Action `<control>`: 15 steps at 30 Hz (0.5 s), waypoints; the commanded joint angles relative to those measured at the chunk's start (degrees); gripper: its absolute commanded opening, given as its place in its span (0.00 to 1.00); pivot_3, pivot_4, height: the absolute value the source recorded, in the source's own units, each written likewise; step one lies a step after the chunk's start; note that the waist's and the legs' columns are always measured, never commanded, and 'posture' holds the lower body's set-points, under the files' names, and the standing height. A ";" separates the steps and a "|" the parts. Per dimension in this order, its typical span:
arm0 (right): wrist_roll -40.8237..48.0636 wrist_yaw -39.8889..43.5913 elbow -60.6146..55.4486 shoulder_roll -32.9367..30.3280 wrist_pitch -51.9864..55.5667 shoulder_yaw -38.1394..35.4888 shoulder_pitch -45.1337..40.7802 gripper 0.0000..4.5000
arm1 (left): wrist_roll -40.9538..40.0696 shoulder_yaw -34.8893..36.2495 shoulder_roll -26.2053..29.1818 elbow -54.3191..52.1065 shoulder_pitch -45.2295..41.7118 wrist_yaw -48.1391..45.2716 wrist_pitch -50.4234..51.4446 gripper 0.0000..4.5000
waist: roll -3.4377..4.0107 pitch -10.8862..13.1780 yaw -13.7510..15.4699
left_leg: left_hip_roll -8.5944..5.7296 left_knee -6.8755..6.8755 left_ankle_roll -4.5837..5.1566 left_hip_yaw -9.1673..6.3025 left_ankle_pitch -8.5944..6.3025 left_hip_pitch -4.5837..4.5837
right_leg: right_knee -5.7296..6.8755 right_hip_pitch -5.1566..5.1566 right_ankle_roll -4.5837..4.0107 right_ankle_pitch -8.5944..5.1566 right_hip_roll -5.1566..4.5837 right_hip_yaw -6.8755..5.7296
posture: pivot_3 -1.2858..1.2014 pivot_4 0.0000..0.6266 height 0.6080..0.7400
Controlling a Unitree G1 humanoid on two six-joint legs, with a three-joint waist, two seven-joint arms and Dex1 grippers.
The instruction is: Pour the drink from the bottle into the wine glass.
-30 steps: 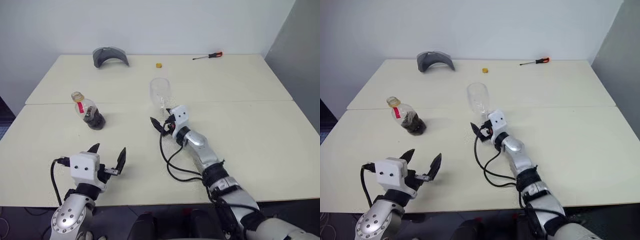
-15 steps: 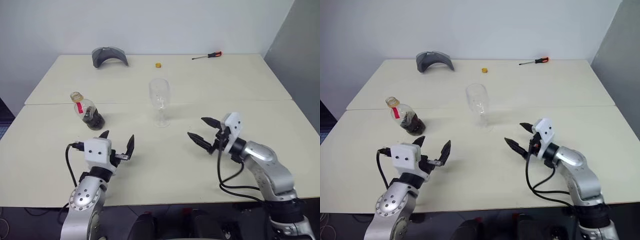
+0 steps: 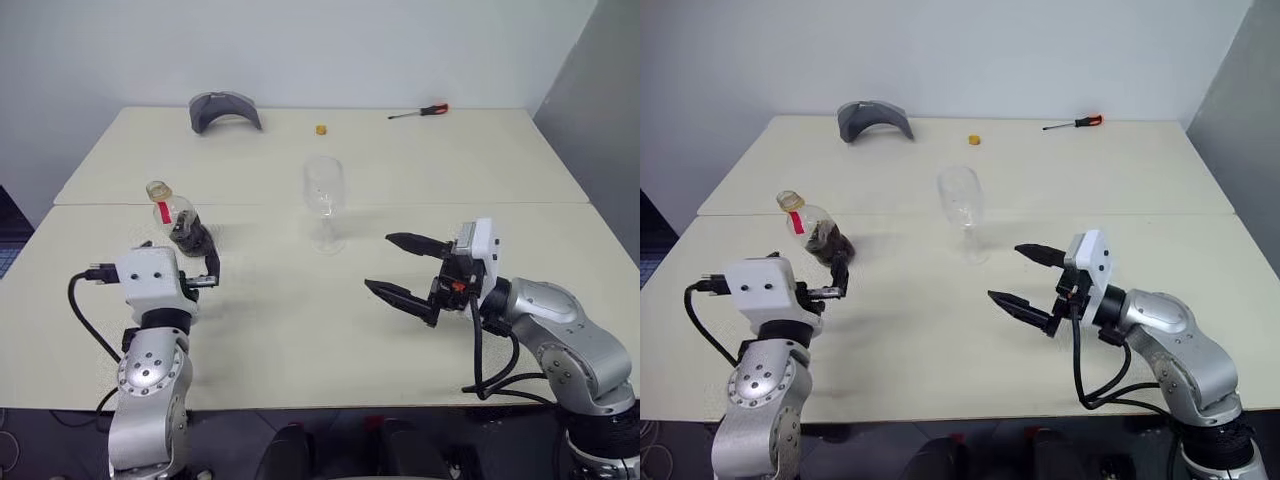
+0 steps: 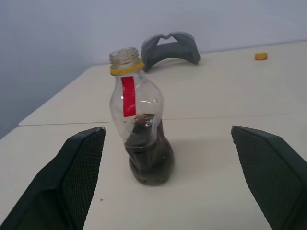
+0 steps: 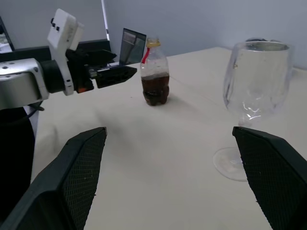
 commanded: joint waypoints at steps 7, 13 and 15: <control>2.12 -5.31 -2.77 1.32 2.36 -0.59 -1.43 1.00 | -4.49 8.01 2.38 5.62 -5.51 -2.24 -0.26 1.00 | -0.04 0.02 0.26 | 0.01 0.00 -0.03 -0.01 0.02 0.00 | 0.01 -0.01 0.00 0.00 0.00 -0.03 | 0.52 0.24 1.00; 1.14 -8.30 -2.55 3.70 2.68 2.28 -2.97 1.00 | -10.99 10.37 5.77 13.87 -5.99 -9.93 -1.56 1.00 | -0.10 0.06 0.41 | 0.01 0.01 -0.05 -0.01 0.03 0.00 | 0.01 -0.03 0.00 0.00 -0.01 -0.03 | 0.52 0.24 1.00; 1.59 -10.19 -2.45 4.84 3.16 1.85 -3.34 1.00 | -12.10 10.33 7.29 16.87 -6.57 -12.55 -2.87 1.00 | -0.14 0.08 0.42 | 0.02 0.01 -0.05 -0.01 0.03 -0.01 | 0.01 -0.04 0.00 0.00 -0.02 -0.03 | 0.52 0.24 1.00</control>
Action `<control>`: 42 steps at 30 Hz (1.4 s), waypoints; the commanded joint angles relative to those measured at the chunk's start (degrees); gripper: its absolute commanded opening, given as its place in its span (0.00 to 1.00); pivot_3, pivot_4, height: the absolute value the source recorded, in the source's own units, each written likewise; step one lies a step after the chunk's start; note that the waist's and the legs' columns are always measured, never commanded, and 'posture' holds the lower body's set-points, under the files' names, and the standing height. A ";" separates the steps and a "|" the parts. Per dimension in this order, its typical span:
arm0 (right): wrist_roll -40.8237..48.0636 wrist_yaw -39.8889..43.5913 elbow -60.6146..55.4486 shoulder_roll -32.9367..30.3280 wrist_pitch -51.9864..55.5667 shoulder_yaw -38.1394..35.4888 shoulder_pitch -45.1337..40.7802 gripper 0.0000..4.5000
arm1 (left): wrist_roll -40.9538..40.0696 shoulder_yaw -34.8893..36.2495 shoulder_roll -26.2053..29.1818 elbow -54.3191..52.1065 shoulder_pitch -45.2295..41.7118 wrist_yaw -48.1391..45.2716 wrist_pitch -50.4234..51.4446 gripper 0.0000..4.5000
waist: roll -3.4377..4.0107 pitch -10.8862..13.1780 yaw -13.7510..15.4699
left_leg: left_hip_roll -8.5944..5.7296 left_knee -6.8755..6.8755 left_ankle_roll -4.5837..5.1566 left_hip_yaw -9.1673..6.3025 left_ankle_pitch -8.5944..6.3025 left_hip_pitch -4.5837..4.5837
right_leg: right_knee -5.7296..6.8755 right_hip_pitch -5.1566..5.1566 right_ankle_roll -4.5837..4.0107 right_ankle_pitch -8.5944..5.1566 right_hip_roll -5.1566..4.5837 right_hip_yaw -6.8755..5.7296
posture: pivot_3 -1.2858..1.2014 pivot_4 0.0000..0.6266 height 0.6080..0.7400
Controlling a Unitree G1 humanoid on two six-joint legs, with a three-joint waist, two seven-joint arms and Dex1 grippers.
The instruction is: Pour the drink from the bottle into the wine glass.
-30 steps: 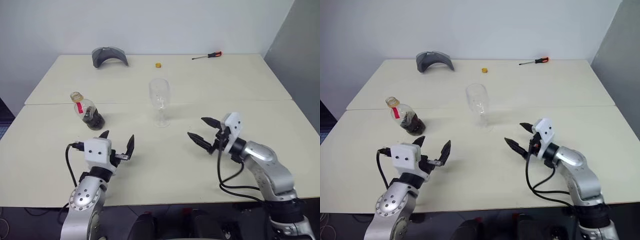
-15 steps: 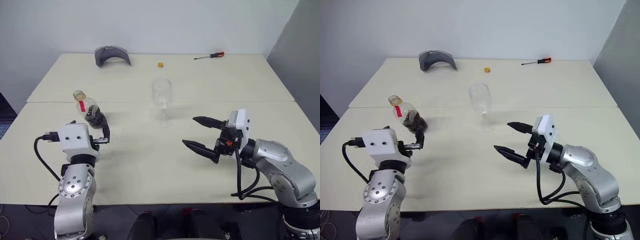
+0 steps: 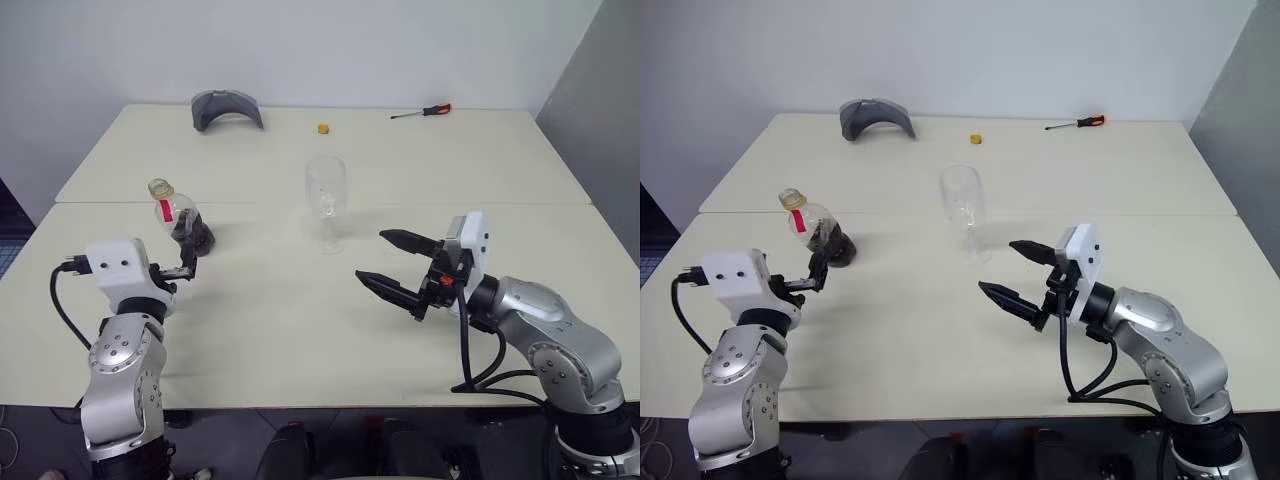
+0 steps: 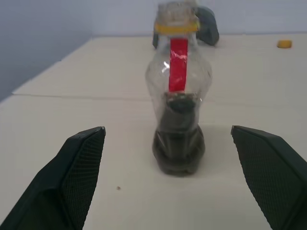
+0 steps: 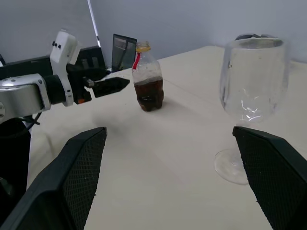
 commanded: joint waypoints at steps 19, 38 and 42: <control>-2.24 -6.71 -2.90 5.19 -2.53 1.57 1.06 1.00 | -1.26 -2.86 9.15 25.04 -11.87 -11.31 -14.61 1.00 | -0.04 0.02 0.40 | 0.00 0.01 -0.01 -0.04 0.01 -0.05 | 0.01 -0.05 0.00 0.01 -0.03 -0.03 | 0.52 0.24 1.00; -1.77 -8.70 -3.37 6.27 -1.97 2.20 -0.10 1.00 | 1.84 -6.37 12.21 49.86 -26.63 -14.68 -28.74 1.00 | -0.06 0.02 0.36 | -0.01 0.08 -0.22 -0.07 0.13 -0.26 | 0.06 -0.27 0.00 0.01 -0.05 -0.11 | 0.52 0.24 1.00; -1.78 -9.11 -3.45 6.72 -1.61 2.30 -0.69 1.00 | 2.01 -7.64 11.32 53.35 -28.65 -15.12 -30.79 1.00 | -0.08 0.00 0.34 | -0.02 0.19 -0.28 -0.10 0.17 -0.55 | 0.12 -0.51 0.02 0.04 -0.04 -0.14 | 0.52 0.24 1.00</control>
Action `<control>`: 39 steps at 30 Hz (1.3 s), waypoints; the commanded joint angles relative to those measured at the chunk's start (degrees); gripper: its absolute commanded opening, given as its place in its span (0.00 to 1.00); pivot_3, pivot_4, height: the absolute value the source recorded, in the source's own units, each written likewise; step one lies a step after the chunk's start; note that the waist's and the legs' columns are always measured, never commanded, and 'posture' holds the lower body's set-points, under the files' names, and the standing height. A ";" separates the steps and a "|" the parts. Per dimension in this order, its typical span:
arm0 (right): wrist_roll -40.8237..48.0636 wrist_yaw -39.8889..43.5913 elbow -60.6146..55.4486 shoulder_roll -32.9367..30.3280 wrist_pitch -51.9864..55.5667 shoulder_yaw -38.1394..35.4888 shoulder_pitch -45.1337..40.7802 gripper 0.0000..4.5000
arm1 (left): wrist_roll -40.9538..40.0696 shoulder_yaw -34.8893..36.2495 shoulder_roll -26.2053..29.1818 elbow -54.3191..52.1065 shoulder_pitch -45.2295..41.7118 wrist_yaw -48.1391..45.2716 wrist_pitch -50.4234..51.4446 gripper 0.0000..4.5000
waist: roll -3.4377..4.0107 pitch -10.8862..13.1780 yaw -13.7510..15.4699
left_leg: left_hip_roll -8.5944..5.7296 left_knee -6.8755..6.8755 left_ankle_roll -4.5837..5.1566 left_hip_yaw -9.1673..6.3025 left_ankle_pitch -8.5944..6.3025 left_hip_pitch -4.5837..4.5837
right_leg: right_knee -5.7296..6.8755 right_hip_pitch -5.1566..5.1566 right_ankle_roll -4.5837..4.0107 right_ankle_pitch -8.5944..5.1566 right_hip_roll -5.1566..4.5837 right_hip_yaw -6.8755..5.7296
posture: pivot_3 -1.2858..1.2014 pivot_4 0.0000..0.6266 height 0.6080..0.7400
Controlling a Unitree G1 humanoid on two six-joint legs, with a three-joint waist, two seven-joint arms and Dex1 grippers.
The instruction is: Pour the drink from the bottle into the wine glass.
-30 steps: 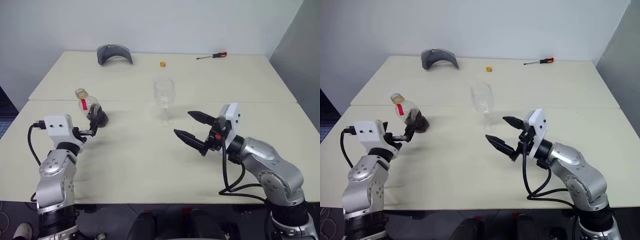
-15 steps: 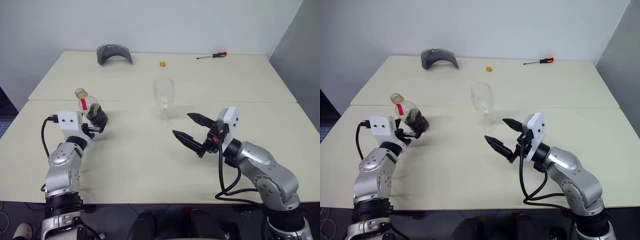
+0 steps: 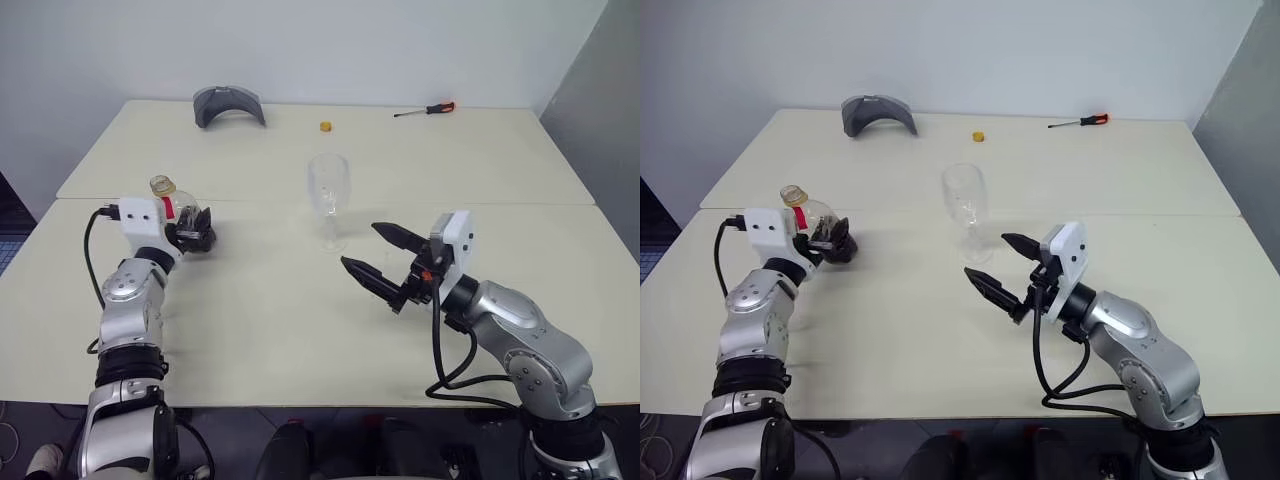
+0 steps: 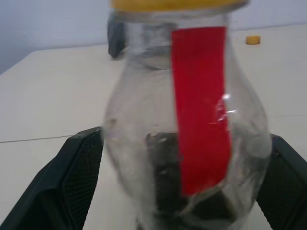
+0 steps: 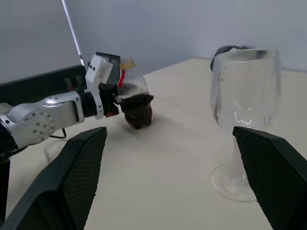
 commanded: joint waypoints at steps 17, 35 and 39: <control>-1.66 0.39 0.33 0.18 -2.77 -0.28 -0.55 1.00 | -0.05 -1.03 -0.10 5.41 -4.39 -1.46 -5.71 0.33 | -0.05 -0.02 -0.06 | -0.02 0.06 0.00 0.00 0.00 -0.11 | 0.01 -0.07 0.01 0.01 0.00 0.00 | 0.52 0.24 1.00; 2.33 12.06 6.56 -3.77 -3.41 -1.97 -10.53 1.00 | 3.08 -8.25 1.82 2.00 -17.23 -7.85 2.03 0.22 | -0.14 0.04 0.09 | -0.06 0.44 0.01 -0.15 0.00 -0.29 | 0.10 -0.06 0.02 0.02 0.02 -0.15 | 0.52 0.24 1.00; -0.51 12.56 16.68 -4.58 -3.87 -2.70 -18.09 1.00 | 8.76 -13.93 3.72 7.89 -26.56 -12.18 -3.22 0.22 | -0.15 0.05 -0.08 | -0.10 0.59 0.01 -0.06 -0.01 -0.37 | 0.11 -0.08 0.08 0.06 0.02 -0.07 | 0.52 0.24 1.00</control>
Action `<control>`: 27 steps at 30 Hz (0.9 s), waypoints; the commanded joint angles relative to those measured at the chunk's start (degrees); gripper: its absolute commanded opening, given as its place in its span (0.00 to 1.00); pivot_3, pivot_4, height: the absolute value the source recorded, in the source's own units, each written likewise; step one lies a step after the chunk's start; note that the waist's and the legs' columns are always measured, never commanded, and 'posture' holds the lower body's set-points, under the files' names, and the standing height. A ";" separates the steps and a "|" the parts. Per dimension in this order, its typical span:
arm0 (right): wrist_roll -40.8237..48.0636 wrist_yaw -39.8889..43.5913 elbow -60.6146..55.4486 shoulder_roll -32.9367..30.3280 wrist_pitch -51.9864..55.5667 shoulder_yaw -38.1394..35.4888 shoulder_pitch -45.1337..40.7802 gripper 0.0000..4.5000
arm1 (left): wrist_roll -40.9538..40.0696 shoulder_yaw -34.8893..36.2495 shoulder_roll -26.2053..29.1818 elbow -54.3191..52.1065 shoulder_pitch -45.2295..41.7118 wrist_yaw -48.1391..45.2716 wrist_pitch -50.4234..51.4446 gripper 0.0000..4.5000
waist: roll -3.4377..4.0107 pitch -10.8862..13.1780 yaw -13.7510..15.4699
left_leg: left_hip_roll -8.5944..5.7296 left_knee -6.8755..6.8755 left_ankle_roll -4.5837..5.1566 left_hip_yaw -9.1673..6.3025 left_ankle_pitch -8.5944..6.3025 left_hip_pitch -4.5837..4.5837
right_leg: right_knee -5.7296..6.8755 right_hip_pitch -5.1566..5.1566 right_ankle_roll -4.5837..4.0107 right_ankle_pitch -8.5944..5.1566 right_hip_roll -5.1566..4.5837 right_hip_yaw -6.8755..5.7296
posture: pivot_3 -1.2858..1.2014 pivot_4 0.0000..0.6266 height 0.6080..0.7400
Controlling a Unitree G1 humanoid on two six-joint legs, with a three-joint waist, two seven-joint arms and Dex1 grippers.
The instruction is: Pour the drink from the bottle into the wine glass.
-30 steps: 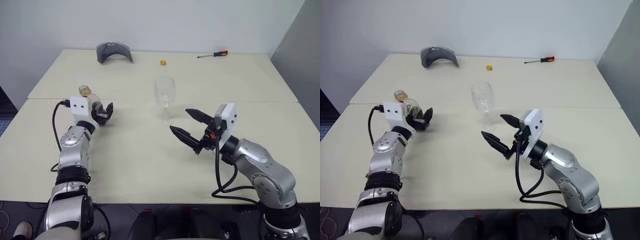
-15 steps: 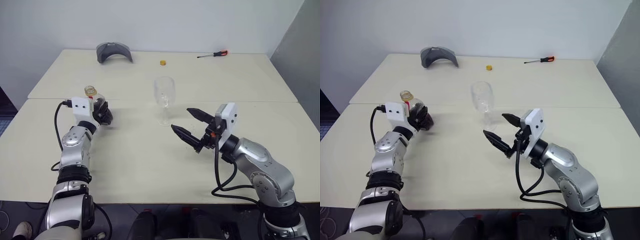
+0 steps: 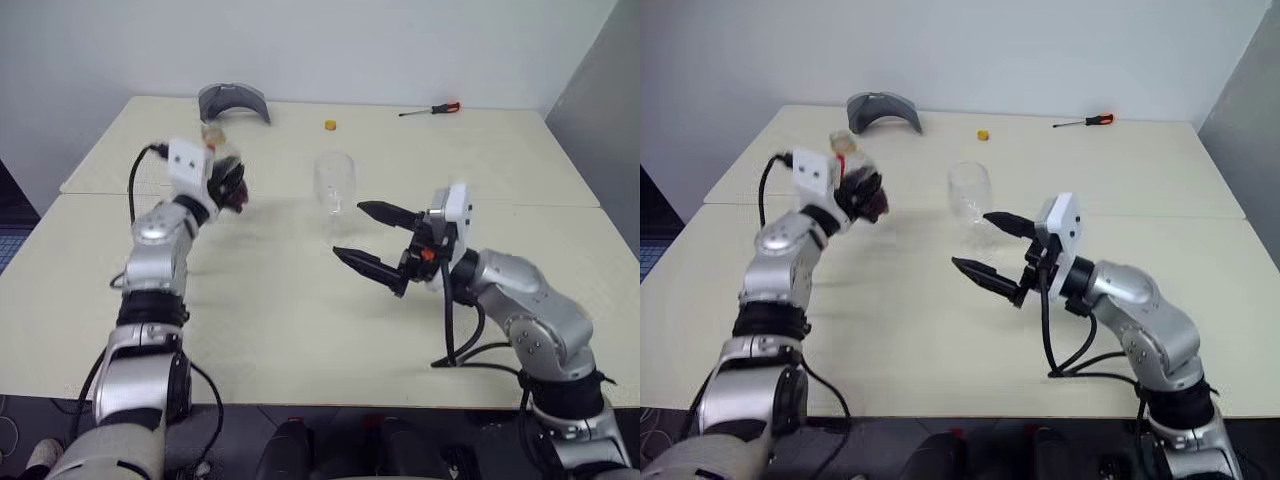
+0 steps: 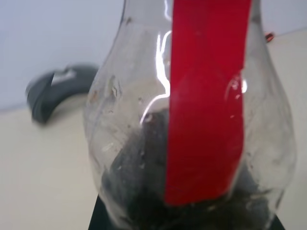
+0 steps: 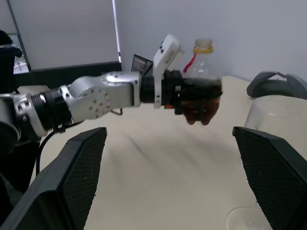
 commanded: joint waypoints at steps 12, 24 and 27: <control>-4.26 2.22 13.07 2.17 -3.61 -1.82 -11.13 1.00 | 16.93 -12.22 6.54 19.44 -19.68 -4.58 -30.62 0.22 | 0.00 0.00 -1.41 | -0.04 0.22 -0.03 0.31 0.02 -0.84 | 0.58 -1.08 0.00 0.00 -0.14 0.10 | 0.52 0.24 1.00; -7.28 0.38 19.29 5.56 -2.21 -2.04 -16.51 1.00 | 27.24 -19.09 8.11 27.66 -23.69 -1.95 -44.78 0.22 | 0.00 0.00 -1.54 | -0.04 0.22 -0.01 0.37 0.02 -0.87 | 0.76 -1.24 -0.01 0.00 -0.13 0.11 | 0.52 0.24 1.00; -7.31 0.18 19.46 6.04 -1.79 -2.07 -16.73 1.00 | 28.45 -19.78 8.37 28.73 -24.38 -1.32 -45.93 0.22 | 0.01 0.00 -1.55 | -0.03 0.22 -0.01 0.41 0.02 -0.86 | 0.78 -1.26 -0.01 0.00 -0.13 0.11 | 0.52 0.24 1.00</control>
